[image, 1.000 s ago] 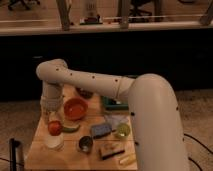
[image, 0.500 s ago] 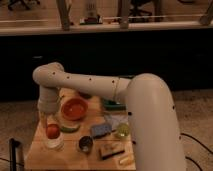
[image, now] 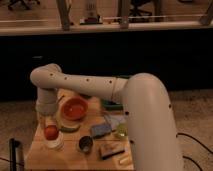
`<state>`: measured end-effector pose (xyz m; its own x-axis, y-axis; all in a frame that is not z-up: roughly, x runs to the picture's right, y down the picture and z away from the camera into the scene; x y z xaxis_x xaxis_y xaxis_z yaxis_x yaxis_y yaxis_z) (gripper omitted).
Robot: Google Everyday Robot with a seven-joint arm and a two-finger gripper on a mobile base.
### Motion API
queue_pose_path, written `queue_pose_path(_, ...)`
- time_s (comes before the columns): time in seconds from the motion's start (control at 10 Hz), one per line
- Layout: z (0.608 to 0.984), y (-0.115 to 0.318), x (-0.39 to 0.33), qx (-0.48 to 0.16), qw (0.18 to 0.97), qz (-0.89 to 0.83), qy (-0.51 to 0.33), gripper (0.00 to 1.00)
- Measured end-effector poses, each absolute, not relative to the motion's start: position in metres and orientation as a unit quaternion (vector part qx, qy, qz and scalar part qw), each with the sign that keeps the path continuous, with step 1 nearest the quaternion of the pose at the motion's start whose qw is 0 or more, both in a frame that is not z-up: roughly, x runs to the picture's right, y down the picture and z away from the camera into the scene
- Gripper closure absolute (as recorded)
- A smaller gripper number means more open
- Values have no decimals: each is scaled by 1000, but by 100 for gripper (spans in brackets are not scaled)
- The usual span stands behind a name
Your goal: Place apple in paper cup
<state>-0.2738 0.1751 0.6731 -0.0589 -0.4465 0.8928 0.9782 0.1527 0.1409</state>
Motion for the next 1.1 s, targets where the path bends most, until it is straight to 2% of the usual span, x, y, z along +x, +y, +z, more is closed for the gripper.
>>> queue_pose_path(0.1, 673, 177, -274, -302, 617, -577, -442, 26)
queue_pose_path(0.2, 673, 178, -274, -304, 617, -577, -441, 21)
queue_pose_path(1.1, 674, 181, -279, -309, 610, -581, -441, 20)
